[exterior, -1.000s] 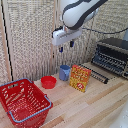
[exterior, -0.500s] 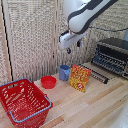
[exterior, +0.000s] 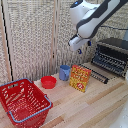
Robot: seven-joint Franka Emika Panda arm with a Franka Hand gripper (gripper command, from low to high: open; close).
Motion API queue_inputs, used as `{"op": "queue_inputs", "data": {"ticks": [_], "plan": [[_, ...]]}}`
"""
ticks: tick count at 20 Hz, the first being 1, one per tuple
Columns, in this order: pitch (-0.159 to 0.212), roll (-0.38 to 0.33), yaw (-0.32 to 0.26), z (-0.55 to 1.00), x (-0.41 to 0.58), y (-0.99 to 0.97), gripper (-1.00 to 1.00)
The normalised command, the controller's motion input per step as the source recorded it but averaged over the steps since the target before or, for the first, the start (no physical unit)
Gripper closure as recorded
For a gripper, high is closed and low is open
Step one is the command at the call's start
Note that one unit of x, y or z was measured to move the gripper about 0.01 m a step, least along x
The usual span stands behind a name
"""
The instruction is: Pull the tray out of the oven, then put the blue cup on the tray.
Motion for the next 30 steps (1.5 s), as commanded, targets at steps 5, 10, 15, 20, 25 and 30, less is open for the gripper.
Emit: {"op": "queue_inputs", "data": {"ticks": [5,10,15,20,25,30], "plan": [[0.014,-0.269,0.004,-0.25,0.227,-0.7,-1.0],[0.0,-0.251,0.008,-0.18,0.175,-0.69,-1.0],[0.042,-0.226,0.041,-0.25,0.215,-0.47,-1.0],[0.084,-0.189,0.038,-0.39,0.126,-0.44,-1.0],[0.089,-0.246,0.02,-0.2,0.051,-0.35,-1.0],[0.077,-0.285,-0.033,0.02,-0.034,-0.41,-1.0]]}}
